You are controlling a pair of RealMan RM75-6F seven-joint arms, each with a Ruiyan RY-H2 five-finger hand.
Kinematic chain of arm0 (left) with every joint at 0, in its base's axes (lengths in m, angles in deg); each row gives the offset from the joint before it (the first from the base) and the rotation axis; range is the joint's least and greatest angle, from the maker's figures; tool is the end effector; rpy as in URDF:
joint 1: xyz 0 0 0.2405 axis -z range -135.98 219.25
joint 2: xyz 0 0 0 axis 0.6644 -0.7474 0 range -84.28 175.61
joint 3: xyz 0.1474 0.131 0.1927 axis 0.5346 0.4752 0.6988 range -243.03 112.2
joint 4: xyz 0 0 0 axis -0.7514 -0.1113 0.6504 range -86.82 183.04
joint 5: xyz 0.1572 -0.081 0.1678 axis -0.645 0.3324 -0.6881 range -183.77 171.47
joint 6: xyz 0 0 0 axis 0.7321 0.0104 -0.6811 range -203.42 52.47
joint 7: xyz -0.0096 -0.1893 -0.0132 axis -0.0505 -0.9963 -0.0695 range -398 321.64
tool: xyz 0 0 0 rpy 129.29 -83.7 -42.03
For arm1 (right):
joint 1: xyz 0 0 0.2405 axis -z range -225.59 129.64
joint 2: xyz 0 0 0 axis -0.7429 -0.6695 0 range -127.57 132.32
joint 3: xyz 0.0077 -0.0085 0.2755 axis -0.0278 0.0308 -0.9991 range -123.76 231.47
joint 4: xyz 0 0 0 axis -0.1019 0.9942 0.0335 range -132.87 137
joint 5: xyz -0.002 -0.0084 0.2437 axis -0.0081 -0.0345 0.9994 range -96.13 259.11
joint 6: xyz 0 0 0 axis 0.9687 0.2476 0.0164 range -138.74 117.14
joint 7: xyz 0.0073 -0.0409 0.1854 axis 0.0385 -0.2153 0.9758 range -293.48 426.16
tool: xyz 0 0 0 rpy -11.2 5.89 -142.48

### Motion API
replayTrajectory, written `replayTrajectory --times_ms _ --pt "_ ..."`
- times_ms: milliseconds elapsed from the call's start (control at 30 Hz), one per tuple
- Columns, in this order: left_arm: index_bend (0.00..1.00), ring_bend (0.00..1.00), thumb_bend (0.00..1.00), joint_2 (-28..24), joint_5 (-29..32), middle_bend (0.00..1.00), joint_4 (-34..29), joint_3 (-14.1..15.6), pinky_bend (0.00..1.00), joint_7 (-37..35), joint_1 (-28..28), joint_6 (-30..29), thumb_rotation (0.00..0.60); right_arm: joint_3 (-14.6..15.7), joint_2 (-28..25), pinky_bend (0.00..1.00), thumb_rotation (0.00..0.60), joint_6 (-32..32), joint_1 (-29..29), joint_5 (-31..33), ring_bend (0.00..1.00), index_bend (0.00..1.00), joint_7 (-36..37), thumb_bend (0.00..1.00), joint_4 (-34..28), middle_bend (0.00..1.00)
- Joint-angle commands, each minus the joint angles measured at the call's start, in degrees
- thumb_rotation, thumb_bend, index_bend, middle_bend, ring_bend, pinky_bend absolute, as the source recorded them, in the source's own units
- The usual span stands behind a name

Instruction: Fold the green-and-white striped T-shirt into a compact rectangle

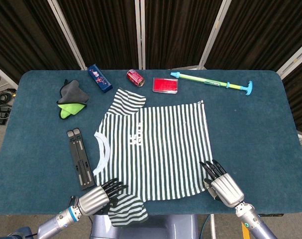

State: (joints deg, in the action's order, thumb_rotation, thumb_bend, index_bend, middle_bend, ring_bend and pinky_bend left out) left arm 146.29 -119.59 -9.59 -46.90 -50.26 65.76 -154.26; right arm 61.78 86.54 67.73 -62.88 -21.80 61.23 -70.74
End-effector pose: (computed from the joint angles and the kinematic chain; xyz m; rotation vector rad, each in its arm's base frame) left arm -0.2421 0.1897 -0.1379 -2.3884 -0.8594 -1.2070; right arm -0.2995 -0.2252 -0.0296 1.9815 -0.7307 0.9335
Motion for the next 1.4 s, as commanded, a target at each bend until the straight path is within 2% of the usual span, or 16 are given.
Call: replayTrajectory --times_ms 33,267,600,1133,1400 --pt "0.67 0.0 0.58 -0.3 -0.1 0.0 -0.3 0.2 0.0 -0.6 -0.1 -0.7 0.6 0.0 -0.2 0.0 0.6 0.1 -0.2 -0.2 0.0 0.73 0.4 0.46 -0.2 0.0" --pt "0.67 0.0 0.58 -2.2 -1.5 0.0 -2.0 0.8 0.0 -0.6 0.3 -2.9 0.6 1.6 -3.2 0.0 0.6 0.4 -2.8 -4.8 0.0 0.73 3.0 0.46 -1.2 0.0" --pt "0.67 0.0 0.58 -4.8 -3.1 0.0 -4.4 2.0 0.0 -0.5 -0.2 -6.0 0.6 4.3 -8.3 0.0 0.6 -3.1 -7.0 -9.5 0.0 0.73 3.5 0.48 -5.4 0.01" --pt "0.67 0.0 0.58 -9.6 -7.1 0.0 -8.2 6.0 0.0 0.2 -1.1 -8.3 0.6 7.8 -12.0 0.0 0.6 -5.0 -9.5 -13.8 0.0 0.74 4.0 0.48 -11.1 0.02" --pt "0.67 0.0 0.57 -11.6 -8.9 0.0 -8.9 7.0 0.0 2.1 -1.7 -9.5 0.6 9.0 -13.3 0.0 0.6 -5.1 -9.8 -15.4 0.0 0.74 3.3 0.48 -13.5 0.02"
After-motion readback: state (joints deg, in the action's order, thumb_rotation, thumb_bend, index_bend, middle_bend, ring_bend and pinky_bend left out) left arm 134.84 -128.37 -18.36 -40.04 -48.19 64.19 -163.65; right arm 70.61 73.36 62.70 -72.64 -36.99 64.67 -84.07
